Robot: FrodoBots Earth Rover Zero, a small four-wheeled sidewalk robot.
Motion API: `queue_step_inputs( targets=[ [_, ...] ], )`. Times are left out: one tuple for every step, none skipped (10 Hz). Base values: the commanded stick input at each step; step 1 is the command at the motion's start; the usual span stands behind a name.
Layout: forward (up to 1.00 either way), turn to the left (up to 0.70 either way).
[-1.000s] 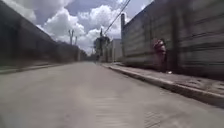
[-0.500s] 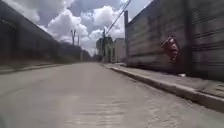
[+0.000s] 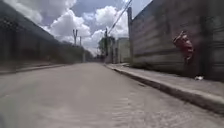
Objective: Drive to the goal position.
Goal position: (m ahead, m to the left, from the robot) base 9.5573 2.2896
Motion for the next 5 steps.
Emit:
queue_step_inputs(
  targets=[
    [1.00,0.00],
    [1.00,0.00],
    [1.00,0.00],
    [1.00,0.00],
    [1.00,0.00]
  ],
)
